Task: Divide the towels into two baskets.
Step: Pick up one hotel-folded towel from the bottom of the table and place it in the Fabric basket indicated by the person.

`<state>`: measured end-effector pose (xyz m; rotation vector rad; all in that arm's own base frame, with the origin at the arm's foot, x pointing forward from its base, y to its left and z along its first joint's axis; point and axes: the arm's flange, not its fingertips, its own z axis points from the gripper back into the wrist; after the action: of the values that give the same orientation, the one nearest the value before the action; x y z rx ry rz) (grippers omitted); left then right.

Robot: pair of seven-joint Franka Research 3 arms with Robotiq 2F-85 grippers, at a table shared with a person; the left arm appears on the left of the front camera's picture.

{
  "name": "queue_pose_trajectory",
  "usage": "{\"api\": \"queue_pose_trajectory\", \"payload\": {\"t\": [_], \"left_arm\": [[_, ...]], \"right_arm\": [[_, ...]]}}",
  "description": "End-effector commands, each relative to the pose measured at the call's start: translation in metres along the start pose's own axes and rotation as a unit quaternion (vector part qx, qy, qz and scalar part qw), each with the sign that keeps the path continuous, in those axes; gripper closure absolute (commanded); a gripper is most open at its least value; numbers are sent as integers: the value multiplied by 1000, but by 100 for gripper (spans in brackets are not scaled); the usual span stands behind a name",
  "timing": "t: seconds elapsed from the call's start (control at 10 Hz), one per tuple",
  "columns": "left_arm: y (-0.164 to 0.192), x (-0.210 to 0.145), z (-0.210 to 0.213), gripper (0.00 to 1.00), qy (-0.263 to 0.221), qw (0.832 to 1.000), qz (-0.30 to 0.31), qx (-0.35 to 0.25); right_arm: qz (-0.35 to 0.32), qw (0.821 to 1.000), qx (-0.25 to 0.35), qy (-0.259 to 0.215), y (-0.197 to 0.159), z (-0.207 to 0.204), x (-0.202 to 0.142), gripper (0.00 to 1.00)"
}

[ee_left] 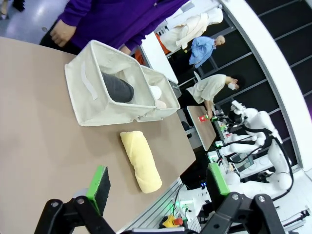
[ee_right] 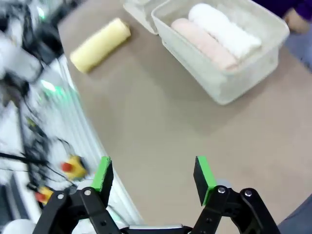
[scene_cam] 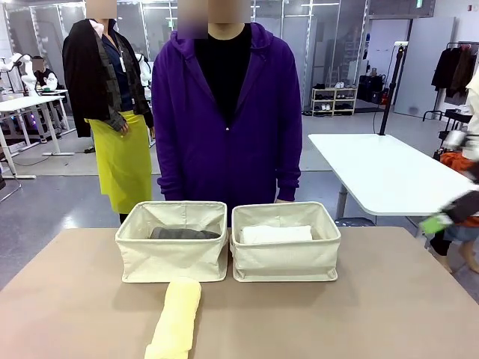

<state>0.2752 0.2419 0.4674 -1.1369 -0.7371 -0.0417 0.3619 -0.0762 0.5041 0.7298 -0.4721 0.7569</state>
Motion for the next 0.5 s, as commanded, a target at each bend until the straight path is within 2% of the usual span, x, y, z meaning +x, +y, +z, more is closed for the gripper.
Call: {"api": "queue_pose_trajectory", "payload": {"t": [0.0,0.1,0.2,0.3,0.4], "left_arm": [[-4,0,3,0,-2,1000,2,-7],[-4,0,3,0,-2,1000,2,-7],[-4,0,3,0,-2,1000,2,-7],[-4,0,3,0,-2,1000,2,-7],[-4,0,3,0,-2,1000,2,-7]], "right_arm": [[-101,990,37,-91,-15,36,-46,17],[-139,980,44,-133,-22,57,-85,17],[-185,962,58,-193,-28,72,-136,17],[-233,949,68,-201,-30,71,-174,17],[-262,939,77,-209,-33,67,-199,17]]}}
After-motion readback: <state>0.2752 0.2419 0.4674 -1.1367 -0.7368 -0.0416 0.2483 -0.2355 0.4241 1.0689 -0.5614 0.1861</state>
